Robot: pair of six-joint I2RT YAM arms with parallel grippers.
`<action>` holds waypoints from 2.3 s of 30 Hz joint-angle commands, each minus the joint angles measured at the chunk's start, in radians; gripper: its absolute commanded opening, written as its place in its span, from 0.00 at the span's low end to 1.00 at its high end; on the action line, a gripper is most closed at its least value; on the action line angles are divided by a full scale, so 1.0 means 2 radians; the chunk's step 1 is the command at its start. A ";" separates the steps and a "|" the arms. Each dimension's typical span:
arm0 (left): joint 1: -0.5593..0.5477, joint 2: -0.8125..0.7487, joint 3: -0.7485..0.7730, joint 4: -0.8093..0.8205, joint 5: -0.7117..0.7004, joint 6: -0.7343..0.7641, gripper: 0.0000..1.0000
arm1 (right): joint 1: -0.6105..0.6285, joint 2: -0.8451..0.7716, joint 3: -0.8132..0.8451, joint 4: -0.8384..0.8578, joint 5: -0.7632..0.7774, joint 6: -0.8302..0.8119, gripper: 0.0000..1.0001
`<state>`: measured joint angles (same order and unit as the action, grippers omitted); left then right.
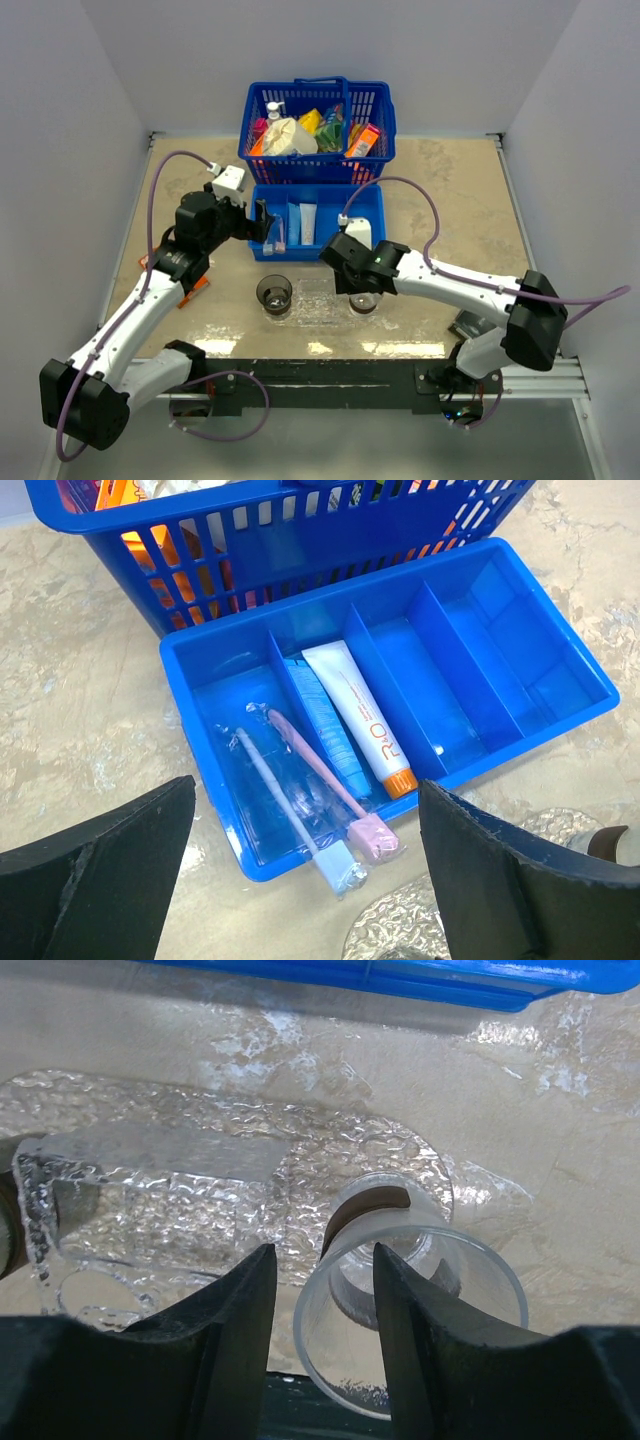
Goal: Prepare toiletry sets of a toothbrush and toothpaste on the tray
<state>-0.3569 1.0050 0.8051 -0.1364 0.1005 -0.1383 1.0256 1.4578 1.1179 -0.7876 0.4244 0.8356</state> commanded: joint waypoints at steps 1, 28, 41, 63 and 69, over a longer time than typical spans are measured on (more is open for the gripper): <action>-0.005 -0.012 0.002 0.014 0.003 -0.003 0.96 | -0.004 0.020 0.020 0.004 0.010 0.012 0.42; -0.009 -0.007 0.002 0.015 0.003 -0.002 0.96 | 0.021 -0.010 -0.011 -0.010 -0.005 0.020 0.09; -0.010 -0.006 0.002 0.014 0.003 -0.002 0.96 | 0.040 0.009 0.000 -0.037 0.006 0.028 0.00; -0.012 -0.006 0.002 0.014 -0.002 -0.001 0.96 | 0.062 -0.003 0.042 -0.069 0.027 0.044 0.40; -0.012 -0.005 0.002 0.014 -0.004 0.000 0.96 | 0.061 -0.036 0.053 -0.068 0.028 0.034 0.54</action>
<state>-0.3744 1.0023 0.8051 -0.1368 0.1001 -0.1379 1.1461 1.4658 1.1694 -0.9142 0.4534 0.8948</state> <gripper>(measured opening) 0.965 0.508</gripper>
